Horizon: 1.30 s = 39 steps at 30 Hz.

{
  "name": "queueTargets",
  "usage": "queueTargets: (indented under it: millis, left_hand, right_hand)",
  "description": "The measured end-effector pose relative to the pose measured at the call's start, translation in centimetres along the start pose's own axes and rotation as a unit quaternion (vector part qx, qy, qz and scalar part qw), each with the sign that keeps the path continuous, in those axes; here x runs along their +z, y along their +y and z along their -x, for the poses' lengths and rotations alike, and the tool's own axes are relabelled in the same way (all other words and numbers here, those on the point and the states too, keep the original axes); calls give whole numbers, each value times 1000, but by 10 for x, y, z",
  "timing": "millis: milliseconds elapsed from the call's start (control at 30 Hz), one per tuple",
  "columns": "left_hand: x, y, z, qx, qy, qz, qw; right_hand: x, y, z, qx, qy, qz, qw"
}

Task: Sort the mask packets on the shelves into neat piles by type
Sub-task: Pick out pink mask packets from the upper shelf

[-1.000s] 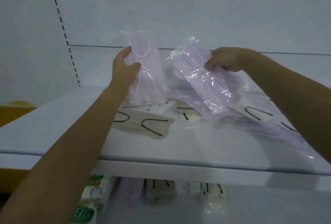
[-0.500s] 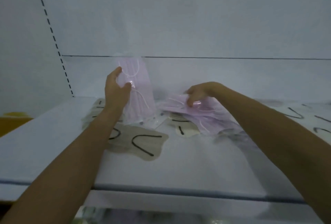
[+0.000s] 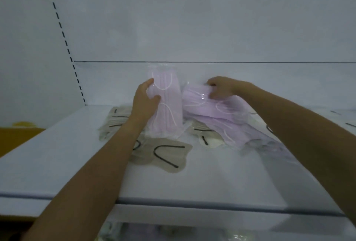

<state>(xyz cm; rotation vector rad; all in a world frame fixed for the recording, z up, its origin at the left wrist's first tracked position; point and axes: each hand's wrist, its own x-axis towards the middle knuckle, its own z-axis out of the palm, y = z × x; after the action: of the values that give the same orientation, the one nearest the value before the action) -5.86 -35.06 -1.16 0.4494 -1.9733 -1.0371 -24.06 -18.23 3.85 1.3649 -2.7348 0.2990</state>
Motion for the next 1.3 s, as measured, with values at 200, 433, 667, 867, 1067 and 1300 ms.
queueTargets:
  millis: [200,433,667,867,1067,1300]
  left_hand:
    - [2,-1,-4,-5,16,11,1000]
    - [-3,-6,-4,-15,35,26,999]
    - [-6,-7,-4,-19,37,26,999]
    - [-6,-7,-4,-10,68,23,997]
    - [-6,-2,-3,-22,76,52,995]
    - [-8,28,11,-92,-26,298,950]
  right_hand:
    - [-69,4,23,42,81,-274,957]
    - [-23,-11,27,112,-91,-257,955]
    - [15,-20,24,148,-150,-142,967]
    - [12,-22,19,91,23,-208,974]
    - [-34,-23,21,67,245,-457,852]
    - [-29,-72,36,70,162,-689,703]
